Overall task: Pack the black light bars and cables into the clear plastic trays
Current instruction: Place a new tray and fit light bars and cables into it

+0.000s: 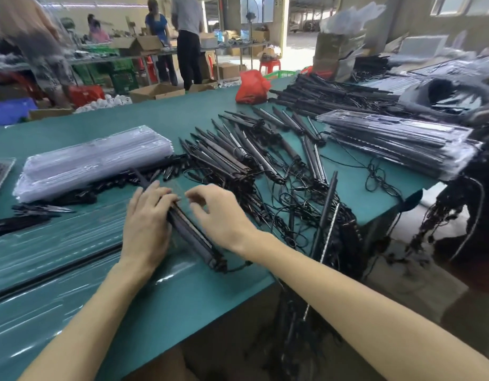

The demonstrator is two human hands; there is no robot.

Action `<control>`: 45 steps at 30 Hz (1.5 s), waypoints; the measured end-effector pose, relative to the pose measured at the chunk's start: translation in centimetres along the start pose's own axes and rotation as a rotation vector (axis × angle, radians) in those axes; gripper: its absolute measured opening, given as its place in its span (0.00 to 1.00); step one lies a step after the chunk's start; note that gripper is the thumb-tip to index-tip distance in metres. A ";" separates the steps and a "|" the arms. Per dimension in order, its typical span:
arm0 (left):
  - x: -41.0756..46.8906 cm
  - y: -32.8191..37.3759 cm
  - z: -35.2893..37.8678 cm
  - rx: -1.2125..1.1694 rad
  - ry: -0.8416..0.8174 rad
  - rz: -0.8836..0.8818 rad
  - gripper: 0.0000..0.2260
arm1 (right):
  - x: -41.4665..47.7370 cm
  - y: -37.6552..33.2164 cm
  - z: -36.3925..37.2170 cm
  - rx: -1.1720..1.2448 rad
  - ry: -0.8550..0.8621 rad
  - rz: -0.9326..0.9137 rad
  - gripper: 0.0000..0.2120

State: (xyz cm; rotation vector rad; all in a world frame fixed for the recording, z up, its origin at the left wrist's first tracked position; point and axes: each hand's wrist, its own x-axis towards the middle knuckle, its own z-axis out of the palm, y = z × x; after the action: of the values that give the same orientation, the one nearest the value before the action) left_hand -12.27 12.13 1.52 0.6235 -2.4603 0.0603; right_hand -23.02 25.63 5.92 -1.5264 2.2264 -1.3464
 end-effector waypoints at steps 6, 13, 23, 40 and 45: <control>0.3 -2.9 -3.0 0.136 0.122 -0.077 0.12 | -4.9 1.6 -5.2 -0.194 0.043 -0.095 0.18; 0.2 -5.6 -6.7 0.349 0.192 -0.257 0.04 | -7.0 3.5 -5.9 -0.659 -0.141 -0.165 0.25; -1.3 -3.9 -6.8 0.300 -0.296 -0.293 0.04 | -4.3 -0.3 -7.2 -0.490 0.239 -0.219 0.19; -0.1 3.0 -7.0 -0.567 -0.341 -0.076 0.28 | -3.1 -0.1 -2.3 -0.307 0.147 -0.272 0.18; 1.1 6.1 -6.4 -0.638 -0.179 0.102 0.12 | -4.6 1.6 -3.7 -0.311 0.108 -0.320 0.16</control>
State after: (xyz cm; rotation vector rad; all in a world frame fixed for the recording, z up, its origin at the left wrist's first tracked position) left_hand -12.36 18.28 8.02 0.2263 -2.4746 -0.7387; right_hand -23.90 31.66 5.27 -2.0353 2.4281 -1.2239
